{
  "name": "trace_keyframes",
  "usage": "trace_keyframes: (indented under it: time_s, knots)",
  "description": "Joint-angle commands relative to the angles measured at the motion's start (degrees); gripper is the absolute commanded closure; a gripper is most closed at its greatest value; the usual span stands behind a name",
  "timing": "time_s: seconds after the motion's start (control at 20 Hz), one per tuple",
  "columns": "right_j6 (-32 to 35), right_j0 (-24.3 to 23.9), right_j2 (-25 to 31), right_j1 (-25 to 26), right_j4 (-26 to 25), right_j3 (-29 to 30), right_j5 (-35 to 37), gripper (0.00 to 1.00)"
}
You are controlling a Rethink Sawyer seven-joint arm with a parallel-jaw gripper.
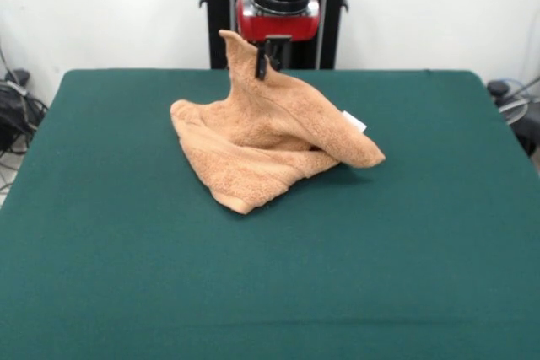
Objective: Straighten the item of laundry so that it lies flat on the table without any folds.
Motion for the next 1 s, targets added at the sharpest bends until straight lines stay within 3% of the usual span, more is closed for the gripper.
trace_keyframes:
  time_s: [0.05,0.8,1.0]
  knots:
    - [3.1,-0.9,4.3,1.9,0.9,-2.6,0.1,1.0]
    - [2.3,-2.2,5.2,2.0,0.5,-2.9,-0.9,1.0]
    - [2.7,-3.3,5.3,2.8,-0.8,-2.0,-4.5,1.0]
